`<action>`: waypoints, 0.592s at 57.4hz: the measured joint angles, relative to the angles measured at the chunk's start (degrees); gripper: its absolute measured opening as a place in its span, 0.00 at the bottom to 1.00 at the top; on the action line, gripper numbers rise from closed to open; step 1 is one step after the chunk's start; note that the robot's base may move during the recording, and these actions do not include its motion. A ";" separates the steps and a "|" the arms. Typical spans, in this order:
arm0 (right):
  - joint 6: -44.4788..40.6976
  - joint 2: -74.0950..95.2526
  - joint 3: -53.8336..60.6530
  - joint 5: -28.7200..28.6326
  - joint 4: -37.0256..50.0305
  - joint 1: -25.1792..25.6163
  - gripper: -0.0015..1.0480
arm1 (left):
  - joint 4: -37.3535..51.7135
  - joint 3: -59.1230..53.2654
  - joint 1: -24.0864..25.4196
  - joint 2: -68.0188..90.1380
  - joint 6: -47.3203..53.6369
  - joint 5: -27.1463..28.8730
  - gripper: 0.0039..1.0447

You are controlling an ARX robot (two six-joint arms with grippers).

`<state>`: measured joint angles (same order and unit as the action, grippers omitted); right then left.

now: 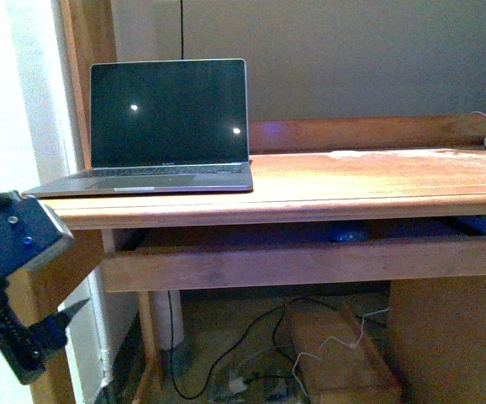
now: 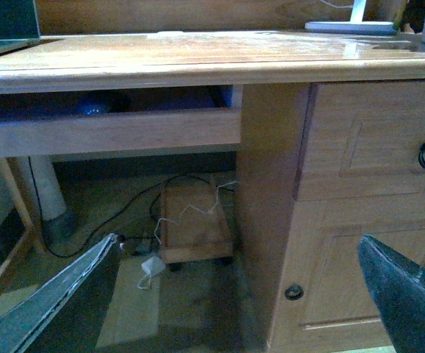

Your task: Place mouse

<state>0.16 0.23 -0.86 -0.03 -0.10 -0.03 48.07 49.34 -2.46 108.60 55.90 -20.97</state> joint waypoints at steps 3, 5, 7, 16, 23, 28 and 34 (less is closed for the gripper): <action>-0.02 0.00 0.00 -0.02 0.00 0.00 0.93 | -0.24 1.42 -0.72 1.51 1.97 -0.55 0.93; 0.00 0.00 0.00 -0.02 0.00 0.00 0.93 | -0.24 2.73 -1.44 2.82 3.72 -1.01 0.93; 0.00 0.00 0.00 -0.02 0.00 0.00 0.93 | -0.31 3.98 -2.12 4.00 5.35 -1.53 0.93; 0.00 0.00 0.00 -0.02 0.00 0.00 0.93 | -1.99 7.93 -4.66 6.60 9.84 -3.19 0.93; -0.02 0.00 0.00 0.00 0.00 0.00 0.93 | -3.67 10.84 -5.88 8.57 11.63 -3.87 0.93; 0.00 0.00 0.00 0.00 0.00 0.00 0.93 | -4.83 13.22 -6.23 10.62 12.94 -3.96 0.93; 0.00 0.00 0.00 -0.02 0.00 0.00 0.93 | -5.68 15.61 -6.25 13.14 14.23 -3.69 0.93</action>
<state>0.16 0.23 -0.86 -0.05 -0.10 -0.03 42.39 64.95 -8.71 121.73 70.13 -24.67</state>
